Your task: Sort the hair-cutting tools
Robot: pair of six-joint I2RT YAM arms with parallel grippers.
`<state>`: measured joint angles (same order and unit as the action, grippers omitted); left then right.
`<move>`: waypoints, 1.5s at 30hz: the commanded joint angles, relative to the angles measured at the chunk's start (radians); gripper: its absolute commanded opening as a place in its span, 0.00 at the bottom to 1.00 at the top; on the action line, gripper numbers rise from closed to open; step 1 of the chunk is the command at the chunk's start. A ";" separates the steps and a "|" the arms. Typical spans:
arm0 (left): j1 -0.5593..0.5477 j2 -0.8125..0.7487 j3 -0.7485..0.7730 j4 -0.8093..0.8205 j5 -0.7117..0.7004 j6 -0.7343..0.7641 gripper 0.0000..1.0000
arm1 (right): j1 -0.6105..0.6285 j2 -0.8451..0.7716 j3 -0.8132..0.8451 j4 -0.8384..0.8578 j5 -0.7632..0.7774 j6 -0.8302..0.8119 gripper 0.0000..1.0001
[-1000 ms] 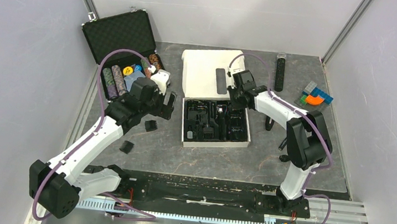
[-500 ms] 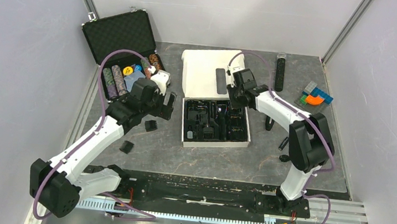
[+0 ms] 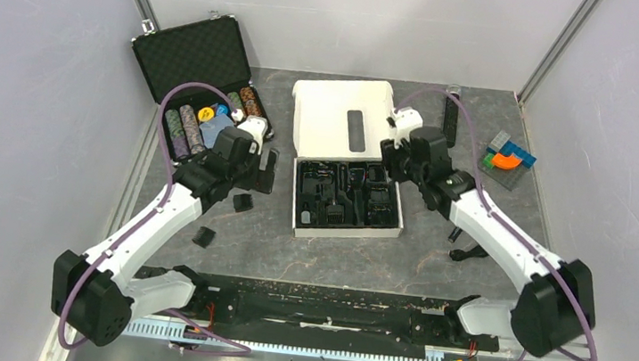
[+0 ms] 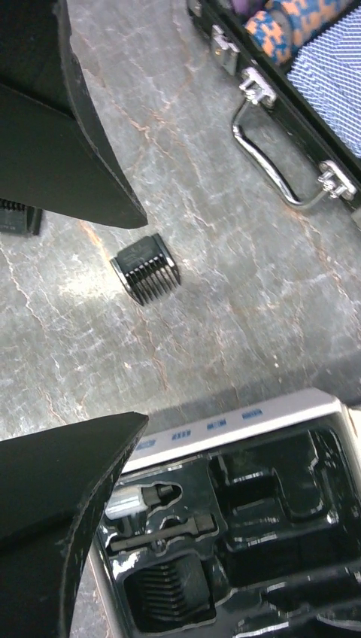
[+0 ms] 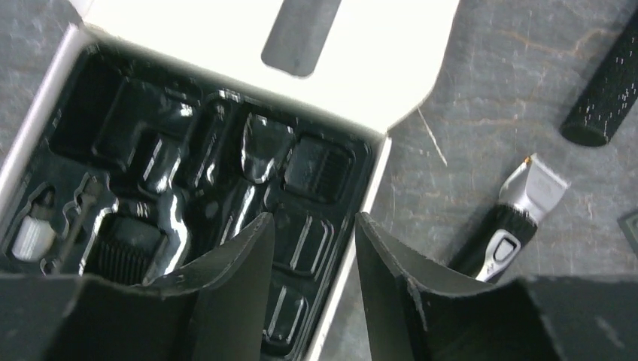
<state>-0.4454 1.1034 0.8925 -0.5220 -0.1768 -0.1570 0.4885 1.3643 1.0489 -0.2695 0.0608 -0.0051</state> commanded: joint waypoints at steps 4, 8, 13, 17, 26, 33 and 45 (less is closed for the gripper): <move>0.086 0.020 -0.054 -0.063 -0.011 -0.143 0.97 | 0.004 -0.253 -0.325 0.297 -0.055 -0.056 0.54; 0.145 0.068 -0.091 -0.044 0.009 -0.210 0.94 | 0.004 -0.342 -0.442 0.401 -0.058 -0.019 0.58; 0.231 0.132 -0.103 -0.004 0.061 -0.270 0.81 | 0.003 -0.397 -0.513 0.465 -0.101 0.041 0.60; 0.312 0.136 -0.141 0.051 0.165 -0.303 0.69 | 0.003 -0.415 -0.535 0.475 -0.115 0.051 0.60; 0.547 0.103 -0.296 0.208 0.495 -0.377 0.57 | 0.004 -0.453 -0.580 0.518 -0.154 0.058 0.61; 0.721 0.155 -0.320 0.279 0.685 -0.365 0.50 | 0.007 -0.474 -0.586 0.517 -0.152 0.053 0.61; 0.771 0.308 -0.316 0.337 0.813 -0.363 0.49 | 0.009 -0.489 -0.583 0.510 -0.155 0.047 0.61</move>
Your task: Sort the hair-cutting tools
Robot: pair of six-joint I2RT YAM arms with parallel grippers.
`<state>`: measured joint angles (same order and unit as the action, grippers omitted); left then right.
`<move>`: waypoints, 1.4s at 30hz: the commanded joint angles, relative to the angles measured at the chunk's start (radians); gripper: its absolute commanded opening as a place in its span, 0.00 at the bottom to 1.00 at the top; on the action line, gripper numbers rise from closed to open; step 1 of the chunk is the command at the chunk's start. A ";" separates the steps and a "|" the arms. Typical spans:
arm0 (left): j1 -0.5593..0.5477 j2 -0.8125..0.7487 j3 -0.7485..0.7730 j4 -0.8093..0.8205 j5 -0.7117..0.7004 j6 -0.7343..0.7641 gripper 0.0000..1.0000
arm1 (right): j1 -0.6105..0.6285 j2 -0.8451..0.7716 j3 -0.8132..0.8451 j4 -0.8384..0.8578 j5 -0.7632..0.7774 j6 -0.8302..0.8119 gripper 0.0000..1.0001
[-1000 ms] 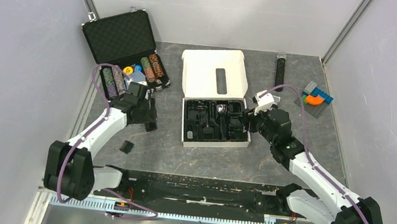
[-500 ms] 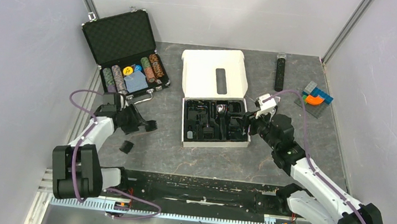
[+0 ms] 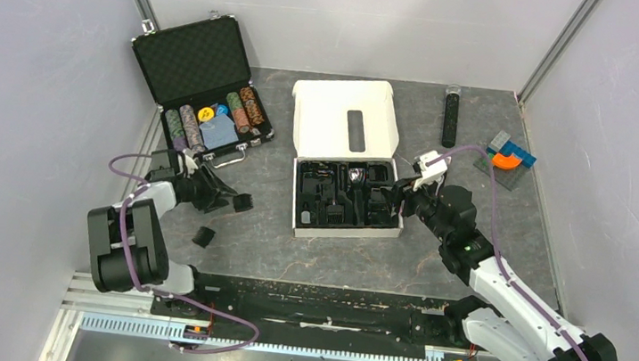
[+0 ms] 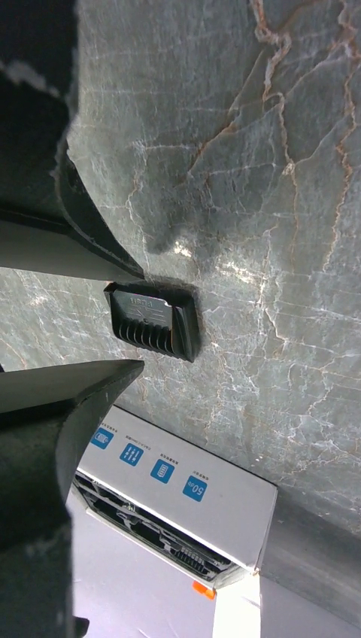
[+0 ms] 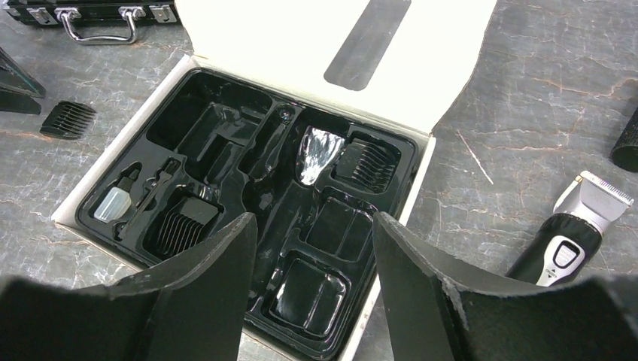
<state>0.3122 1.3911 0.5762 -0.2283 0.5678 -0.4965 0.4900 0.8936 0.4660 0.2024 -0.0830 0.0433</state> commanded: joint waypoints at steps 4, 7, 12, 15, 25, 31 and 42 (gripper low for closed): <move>0.019 0.056 -0.001 0.034 0.078 -0.024 0.49 | 0.008 -0.023 -0.003 0.040 -0.011 -0.005 0.61; 0.019 0.077 -0.002 0.034 0.091 -0.027 0.49 | 0.007 -0.024 -0.006 0.045 -0.009 -0.006 0.61; 0.019 0.088 -0.036 0.058 0.123 -0.054 0.48 | 0.009 -0.027 -0.009 0.047 -0.011 -0.007 0.61; 0.019 0.090 -0.049 0.085 0.135 -0.072 0.46 | 0.009 -0.027 -0.010 0.050 -0.009 -0.005 0.61; 0.019 0.124 -0.060 0.138 0.160 -0.105 0.33 | 0.009 -0.022 -0.012 0.050 -0.015 -0.006 0.61; 0.019 0.099 -0.064 0.162 0.186 -0.109 0.20 | 0.010 -0.018 -0.012 0.053 -0.017 -0.008 0.61; 0.018 -0.001 -0.078 0.256 0.277 -0.120 0.02 | 0.010 -0.011 -0.017 0.089 -0.125 -0.031 0.61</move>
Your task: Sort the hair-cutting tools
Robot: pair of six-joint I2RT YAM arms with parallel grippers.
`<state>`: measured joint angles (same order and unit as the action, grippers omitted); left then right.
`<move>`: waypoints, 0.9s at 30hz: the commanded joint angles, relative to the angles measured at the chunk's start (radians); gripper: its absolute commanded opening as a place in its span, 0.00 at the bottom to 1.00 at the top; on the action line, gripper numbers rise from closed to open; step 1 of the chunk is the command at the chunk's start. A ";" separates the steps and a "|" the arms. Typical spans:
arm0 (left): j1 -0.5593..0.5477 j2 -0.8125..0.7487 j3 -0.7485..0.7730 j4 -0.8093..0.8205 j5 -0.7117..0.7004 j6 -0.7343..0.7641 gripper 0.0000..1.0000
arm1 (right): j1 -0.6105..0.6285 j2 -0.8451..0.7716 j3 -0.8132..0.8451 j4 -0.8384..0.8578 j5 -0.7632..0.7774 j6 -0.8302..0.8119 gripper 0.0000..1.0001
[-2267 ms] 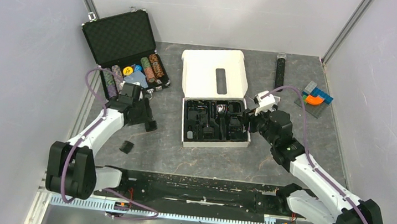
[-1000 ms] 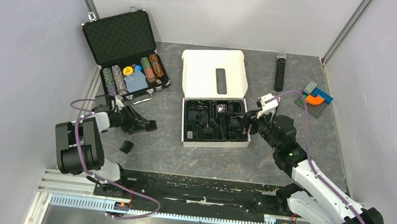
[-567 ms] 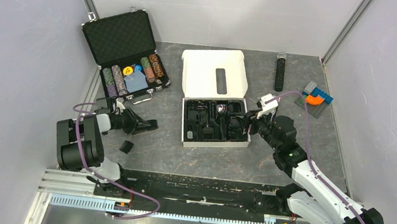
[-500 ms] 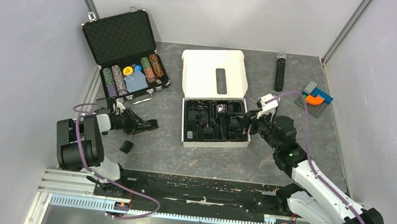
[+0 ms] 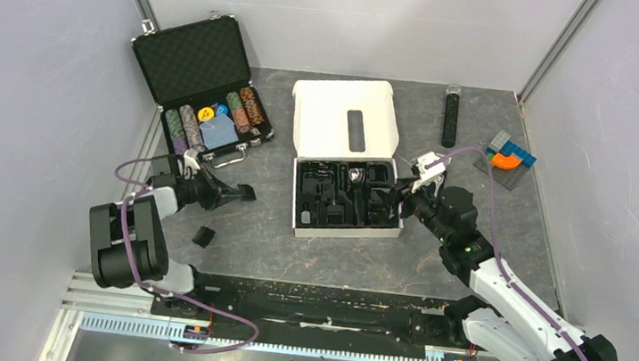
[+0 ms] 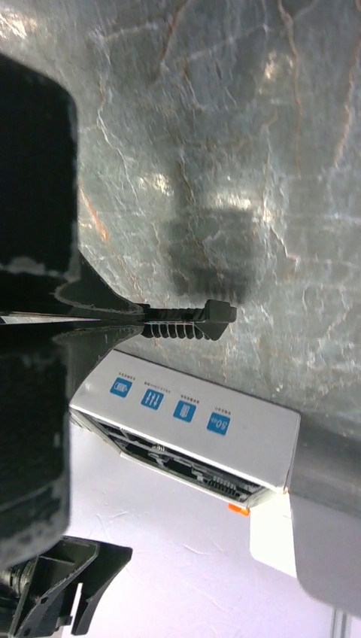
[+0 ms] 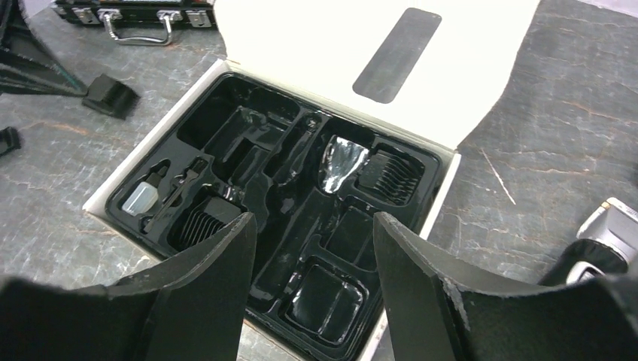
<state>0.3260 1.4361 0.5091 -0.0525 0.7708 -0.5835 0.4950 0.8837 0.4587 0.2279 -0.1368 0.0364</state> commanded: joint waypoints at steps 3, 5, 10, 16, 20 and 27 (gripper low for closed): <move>-0.003 -0.089 -0.027 0.125 0.101 -0.058 0.02 | 0.005 -0.004 -0.013 0.098 -0.146 -0.062 0.61; -0.017 -0.114 -0.031 0.135 0.105 -0.063 0.02 | 0.008 -0.004 -0.023 0.140 -0.216 -0.078 0.61; -0.080 -0.159 -0.025 0.137 0.128 -0.061 0.02 | 0.025 0.022 -0.043 0.265 -0.400 -0.123 0.61; -0.187 -0.234 -0.006 0.128 0.143 -0.074 0.02 | 0.093 0.082 -0.019 0.318 -0.505 -0.249 0.61; -0.253 -0.295 0.017 0.109 0.143 -0.092 0.02 | 0.151 0.147 0.041 0.313 -0.518 -0.332 0.61; -0.349 -0.406 0.051 0.059 0.129 -0.110 0.02 | 0.265 0.294 0.168 0.271 -0.483 -0.541 0.62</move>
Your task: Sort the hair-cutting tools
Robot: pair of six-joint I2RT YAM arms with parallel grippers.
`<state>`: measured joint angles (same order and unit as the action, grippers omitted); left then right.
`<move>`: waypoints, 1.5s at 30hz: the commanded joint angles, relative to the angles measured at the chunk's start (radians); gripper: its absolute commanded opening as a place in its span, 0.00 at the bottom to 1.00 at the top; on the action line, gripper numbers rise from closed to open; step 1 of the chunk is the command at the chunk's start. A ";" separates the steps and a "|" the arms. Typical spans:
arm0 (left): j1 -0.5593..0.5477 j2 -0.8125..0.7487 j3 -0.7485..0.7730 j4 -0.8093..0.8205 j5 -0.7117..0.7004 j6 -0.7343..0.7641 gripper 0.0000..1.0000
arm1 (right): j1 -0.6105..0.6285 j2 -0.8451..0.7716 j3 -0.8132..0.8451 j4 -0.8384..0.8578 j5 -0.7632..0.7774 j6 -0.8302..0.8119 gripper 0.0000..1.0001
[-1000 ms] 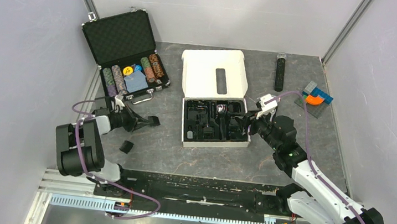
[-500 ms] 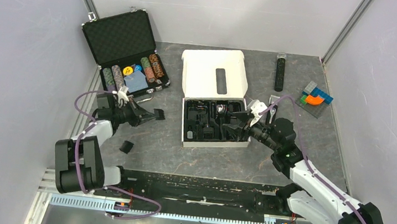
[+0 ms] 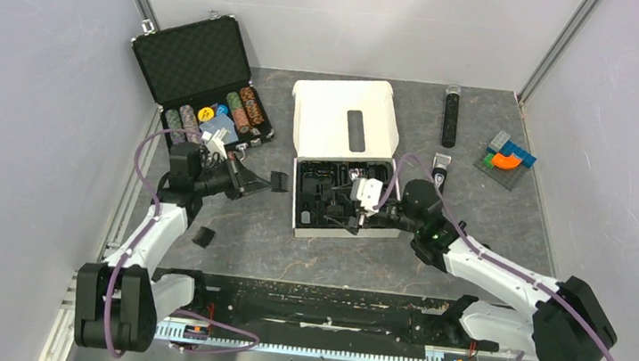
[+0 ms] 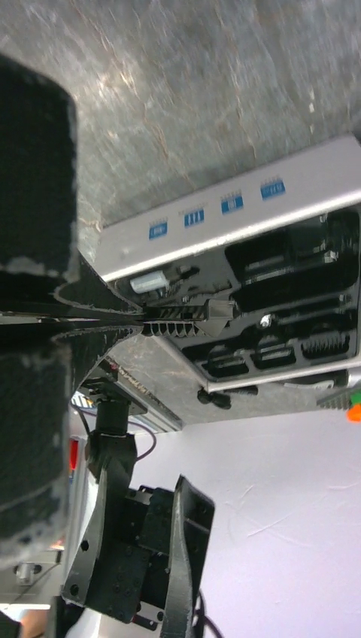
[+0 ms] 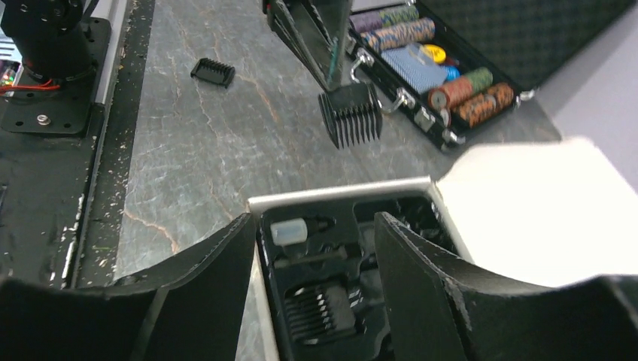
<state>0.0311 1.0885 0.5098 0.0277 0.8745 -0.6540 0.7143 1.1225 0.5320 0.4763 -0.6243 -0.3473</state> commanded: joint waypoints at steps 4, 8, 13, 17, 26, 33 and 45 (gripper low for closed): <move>-0.088 -0.110 0.048 -0.058 0.015 -0.039 0.02 | 0.084 0.149 0.175 0.012 0.034 -0.209 0.61; -0.103 -0.150 0.048 -0.075 0.014 -0.037 0.02 | 0.113 0.237 0.262 -0.020 0.039 -0.238 0.59; -0.110 -0.178 0.054 -0.090 0.020 -0.029 0.02 | 0.145 0.320 0.341 -0.065 0.082 -0.272 0.56; -0.120 -0.183 0.057 -0.099 0.018 -0.026 0.02 | 0.153 0.358 0.380 -0.079 0.097 -0.275 0.57; -0.128 -0.192 0.074 -0.123 0.016 -0.020 0.02 | 0.168 0.432 0.464 -0.171 0.138 -0.318 0.58; -0.130 -0.194 0.073 -0.123 0.012 -0.023 0.02 | 0.169 0.437 0.470 -0.195 0.098 -0.328 0.58; -0.131 -0.203 0.077 -0.124 0.014 -0.025 0.02 | 0.169 0.453 0.489 -0.197 0.086 -0.323 0.57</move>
<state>-0.0940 0.9085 0.5472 -0.1036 0.8696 -0.6651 0.8799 1.5642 0.9730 0.2676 -0.5213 -0.6559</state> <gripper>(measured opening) 0.029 0.580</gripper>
